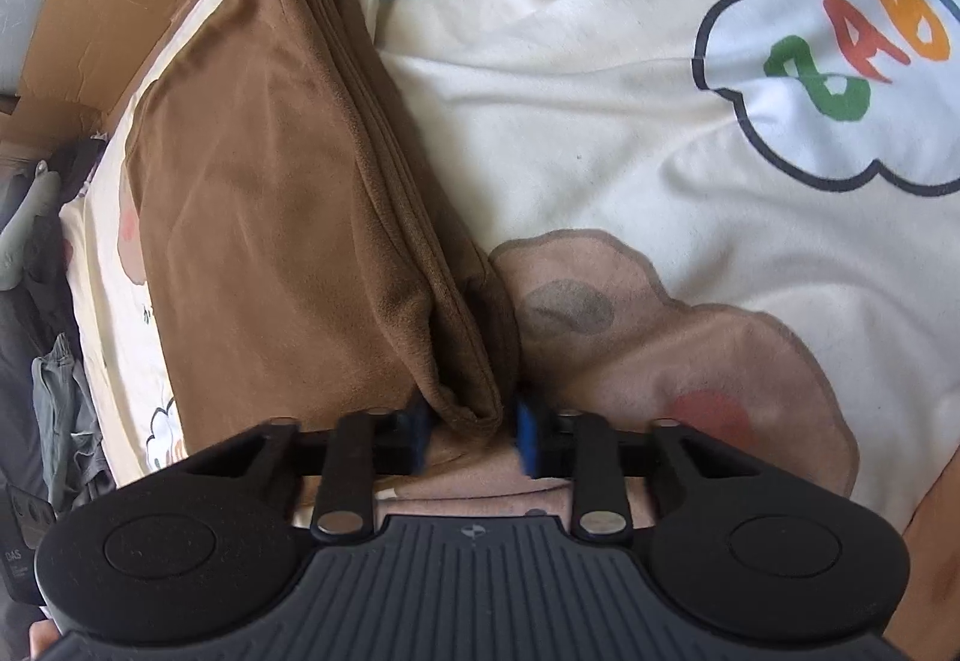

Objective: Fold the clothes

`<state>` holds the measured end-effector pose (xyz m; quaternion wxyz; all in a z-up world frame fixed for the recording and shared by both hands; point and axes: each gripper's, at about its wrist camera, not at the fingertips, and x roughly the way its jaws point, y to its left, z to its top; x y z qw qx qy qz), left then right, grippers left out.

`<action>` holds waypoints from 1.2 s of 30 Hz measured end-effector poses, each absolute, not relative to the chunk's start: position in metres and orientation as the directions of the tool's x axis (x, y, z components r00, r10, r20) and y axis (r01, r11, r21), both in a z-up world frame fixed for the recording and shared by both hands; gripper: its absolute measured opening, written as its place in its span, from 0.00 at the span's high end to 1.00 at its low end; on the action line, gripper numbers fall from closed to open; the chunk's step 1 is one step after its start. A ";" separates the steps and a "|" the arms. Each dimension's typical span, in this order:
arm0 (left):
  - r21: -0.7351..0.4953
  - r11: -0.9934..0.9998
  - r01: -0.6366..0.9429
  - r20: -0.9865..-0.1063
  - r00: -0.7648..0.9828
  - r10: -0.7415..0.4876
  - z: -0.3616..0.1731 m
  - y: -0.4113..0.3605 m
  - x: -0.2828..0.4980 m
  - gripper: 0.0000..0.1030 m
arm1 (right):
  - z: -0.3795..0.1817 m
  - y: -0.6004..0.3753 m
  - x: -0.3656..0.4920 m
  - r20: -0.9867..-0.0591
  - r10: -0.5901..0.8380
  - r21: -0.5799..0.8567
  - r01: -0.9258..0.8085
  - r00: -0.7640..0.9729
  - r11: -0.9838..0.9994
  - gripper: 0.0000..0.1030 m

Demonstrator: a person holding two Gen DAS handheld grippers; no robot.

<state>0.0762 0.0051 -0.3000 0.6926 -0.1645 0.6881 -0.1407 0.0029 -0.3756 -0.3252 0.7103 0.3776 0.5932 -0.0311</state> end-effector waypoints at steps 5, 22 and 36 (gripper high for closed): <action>-0.405 0.913 -0.054 -0.914 0.030 -0.404 -0.293 0.006 0.072 0.91 | -0.316 -0.365 0.004 -0.883 0.365 0.467 0.499 0.294 0.730 0.90; -0.316 0.949 0.019 -0.945 0.087 -0.316 -0.242 0.028 0.067 0.94 | -0.276 -0.332 -0.039 -0.879 0.328 0.475 0.575 0.346 0.666 0.91; -0.201 0.976 0.080 -0.979 0.000 -0.202 -0.241 0.050 0.030 0.94 | -0.271 -0.295 -0.102 -0.903 0.325 0.428 0.674 0.282 0.602 0.91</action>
